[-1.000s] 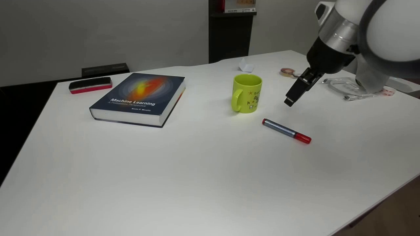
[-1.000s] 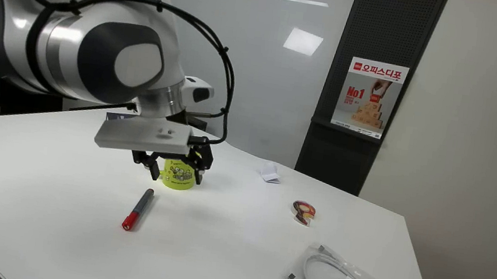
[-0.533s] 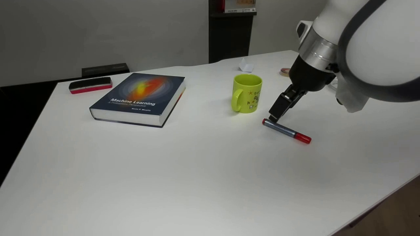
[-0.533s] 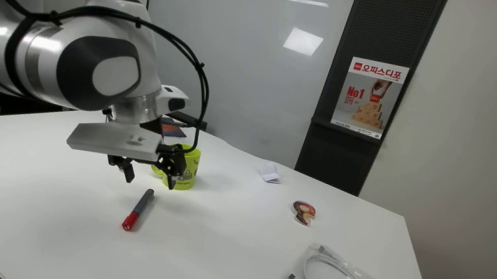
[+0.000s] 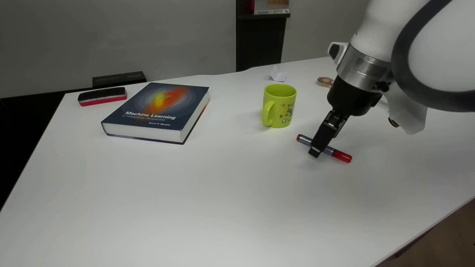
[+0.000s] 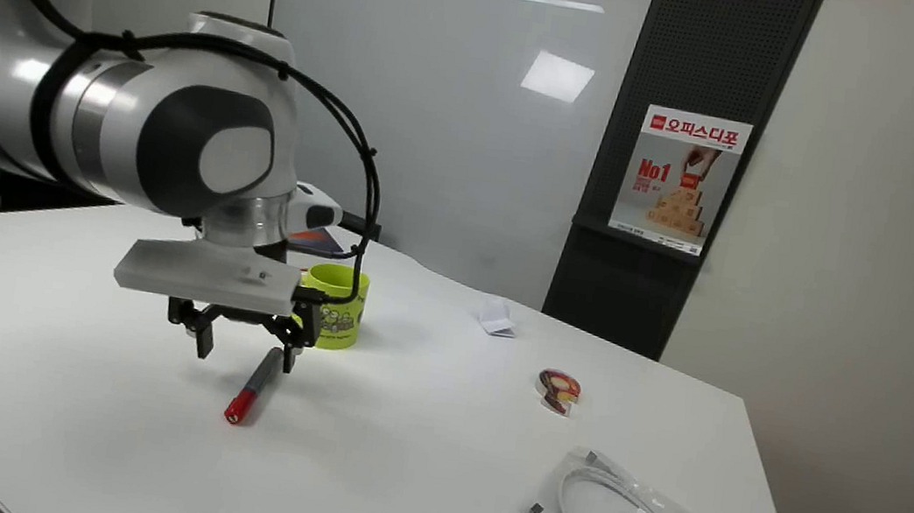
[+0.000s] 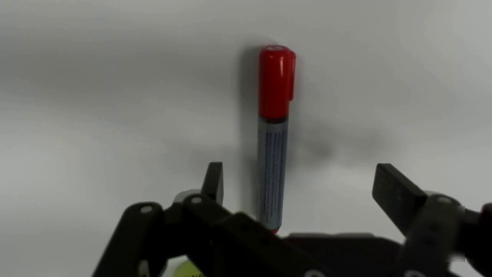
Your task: Put the marker in the yellow mug
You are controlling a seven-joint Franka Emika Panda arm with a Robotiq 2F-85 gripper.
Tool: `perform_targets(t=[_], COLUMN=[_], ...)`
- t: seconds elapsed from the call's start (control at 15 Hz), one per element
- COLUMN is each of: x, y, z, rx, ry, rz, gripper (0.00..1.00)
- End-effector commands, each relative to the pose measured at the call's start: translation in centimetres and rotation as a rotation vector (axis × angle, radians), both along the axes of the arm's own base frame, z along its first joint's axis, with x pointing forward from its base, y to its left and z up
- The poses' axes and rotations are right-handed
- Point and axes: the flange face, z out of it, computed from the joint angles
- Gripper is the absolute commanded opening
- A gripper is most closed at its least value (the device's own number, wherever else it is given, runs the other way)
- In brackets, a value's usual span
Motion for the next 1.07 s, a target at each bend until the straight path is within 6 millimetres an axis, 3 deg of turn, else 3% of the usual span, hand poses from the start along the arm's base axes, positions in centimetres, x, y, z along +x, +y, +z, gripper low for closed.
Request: perform_targets(t=[0.0,0.13,0.2,0.33,0.6,0.93,1.0], x=[1.0,1.2,1.3,1.5,2.0,2.2,2.1], y=[-1.4,-2.2,-2.5,-2.9,-2.9,-1.6,-1.4], z=[-0.5,-0.8,-1.0,-1.5,-2.0,-1.2,-0.8], rx=[-0.001,-0.006,-0.008,-0.014,-0.023,-0.031,-0.029], ry=[0.025,0.042,0.051,0.070,0.091,0.082,0.081], rz=[0.018,0.027,0.031,0.043,0.066,0.111,0.115], gripper=[1.00,1.00,0.75,0.67,0.37,0.03,0.01])
